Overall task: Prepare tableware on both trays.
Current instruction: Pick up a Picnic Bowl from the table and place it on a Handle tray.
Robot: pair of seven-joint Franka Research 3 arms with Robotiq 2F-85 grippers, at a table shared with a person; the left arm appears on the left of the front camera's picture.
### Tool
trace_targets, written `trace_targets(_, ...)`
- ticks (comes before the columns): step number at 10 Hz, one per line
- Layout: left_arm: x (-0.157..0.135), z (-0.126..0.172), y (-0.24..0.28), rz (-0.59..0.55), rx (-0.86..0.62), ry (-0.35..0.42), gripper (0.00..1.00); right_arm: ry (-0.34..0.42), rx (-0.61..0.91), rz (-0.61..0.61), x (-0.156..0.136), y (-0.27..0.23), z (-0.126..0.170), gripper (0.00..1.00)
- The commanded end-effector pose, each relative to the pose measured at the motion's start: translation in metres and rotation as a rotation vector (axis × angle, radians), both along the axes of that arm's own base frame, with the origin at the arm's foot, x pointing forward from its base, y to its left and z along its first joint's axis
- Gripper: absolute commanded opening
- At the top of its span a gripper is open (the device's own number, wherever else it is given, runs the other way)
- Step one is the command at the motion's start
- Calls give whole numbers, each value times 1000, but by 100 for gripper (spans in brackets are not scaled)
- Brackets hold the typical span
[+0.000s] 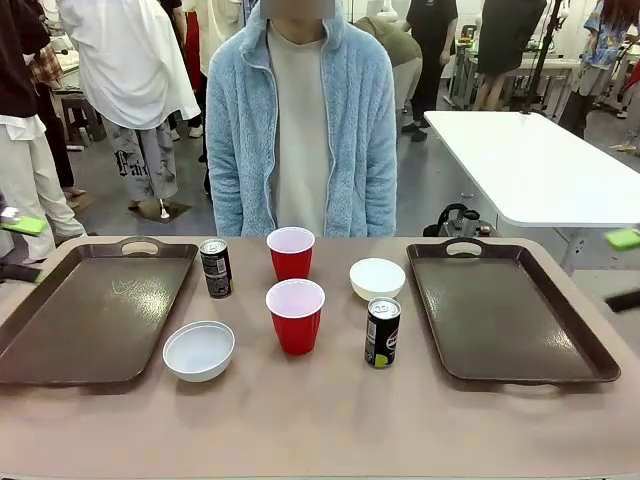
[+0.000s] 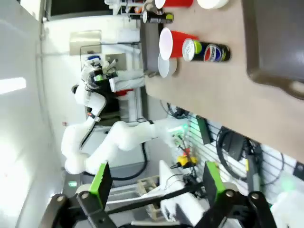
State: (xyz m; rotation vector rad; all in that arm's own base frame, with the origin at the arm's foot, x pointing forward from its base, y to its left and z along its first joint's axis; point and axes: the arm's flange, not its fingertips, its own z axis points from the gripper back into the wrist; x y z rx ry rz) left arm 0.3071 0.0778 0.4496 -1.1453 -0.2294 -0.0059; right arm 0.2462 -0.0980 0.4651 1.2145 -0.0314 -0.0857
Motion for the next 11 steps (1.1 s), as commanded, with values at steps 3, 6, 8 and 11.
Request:
trace_targets(3, -67, -22, 29, 144, -4, 2, 100, 16, 23, -85, -67, -14, -67, 100)
trace_targets(6, -75, -21, 42, 147, 46, 29, 100, 11, 14, -129, -76, -31, -71, 100)
trace_targets(8, -79, -18, 41, 134, 183, 13, 100, 18, 26, -133, -56, -75, -47, 100)
trace_targets(11, -51, -4, 75, 162, 33, 47, 100, 18, 26, -133, -56, -75, -47, 100)
